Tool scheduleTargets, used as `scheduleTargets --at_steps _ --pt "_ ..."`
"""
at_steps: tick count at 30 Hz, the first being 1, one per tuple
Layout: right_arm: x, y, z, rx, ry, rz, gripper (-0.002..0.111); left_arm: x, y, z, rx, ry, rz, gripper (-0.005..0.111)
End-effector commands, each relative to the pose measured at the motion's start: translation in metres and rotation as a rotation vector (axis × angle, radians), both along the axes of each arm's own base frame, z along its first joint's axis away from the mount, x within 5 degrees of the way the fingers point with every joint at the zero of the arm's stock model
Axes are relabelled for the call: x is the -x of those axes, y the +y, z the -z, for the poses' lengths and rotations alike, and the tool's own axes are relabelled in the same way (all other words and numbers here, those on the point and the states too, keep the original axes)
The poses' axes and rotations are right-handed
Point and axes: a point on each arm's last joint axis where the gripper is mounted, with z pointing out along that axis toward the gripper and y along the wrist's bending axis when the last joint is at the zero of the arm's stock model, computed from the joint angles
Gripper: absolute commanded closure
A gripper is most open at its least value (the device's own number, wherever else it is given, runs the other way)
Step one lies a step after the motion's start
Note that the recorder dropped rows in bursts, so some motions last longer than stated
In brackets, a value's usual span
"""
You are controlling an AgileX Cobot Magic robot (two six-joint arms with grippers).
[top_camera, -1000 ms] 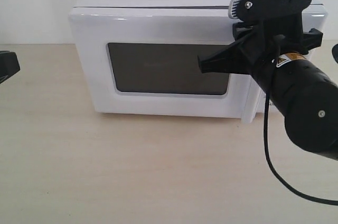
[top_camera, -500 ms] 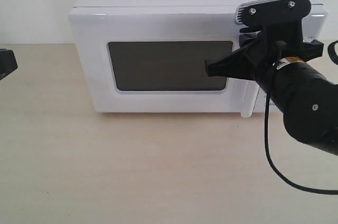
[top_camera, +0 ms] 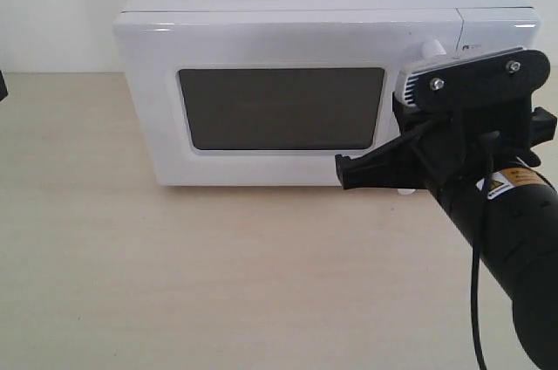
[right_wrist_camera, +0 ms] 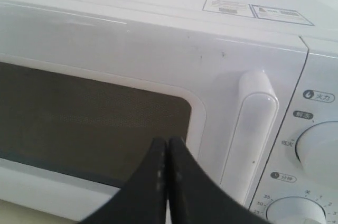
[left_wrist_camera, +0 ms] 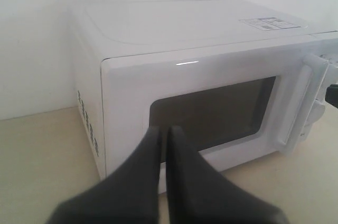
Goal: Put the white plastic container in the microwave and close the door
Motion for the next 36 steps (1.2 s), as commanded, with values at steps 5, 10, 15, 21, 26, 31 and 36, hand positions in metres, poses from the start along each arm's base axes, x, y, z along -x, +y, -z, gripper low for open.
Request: scheduleTargets --at_steps 5,10,15,21,26,31,36 --pt "0.001 -0.002 -0.002 -0.013 -0.015 0.011 0.108 0.001 0.001 -0.001 0.002 -0.011 -0.010 0.102" --pt "0.001 -0.003 -0.002 -0.014 -0.019 0.013 0.108 0.001 0.001 -0.001 0.002 -0.011 -0.010 0.102" --pt "0.001 -0.003 -0.002 -0.014 -0.019 0.013 0.108 0.001 0.001 -0.001 0.002 -0.010 -0.008 0.102" --pt "0.000 -0.005 -0.007 0.048 -0.079 0.036 0.108 0.001 0.001 -0.001 0.002 -0.010 -0.008 0.102" --pt "0.001 -0.010 -0.016 0.028 -0.156 0.078 0.108 0.001 0.001 -0.001 0.002 -0.010 -0.008 0.102" --pt "0.006 -0.018 -0.032 -0.038 -0.184 0.095 0.108 0.001 0.001 -0.001 0.002 -0.011 -0.010 0.102" --pt "0.013 -0.034 -0.048 -0.149 -0.189 0.166 0.108 0.001 0.001 -0.001 0.002 -0.011 -0.010 0.102"
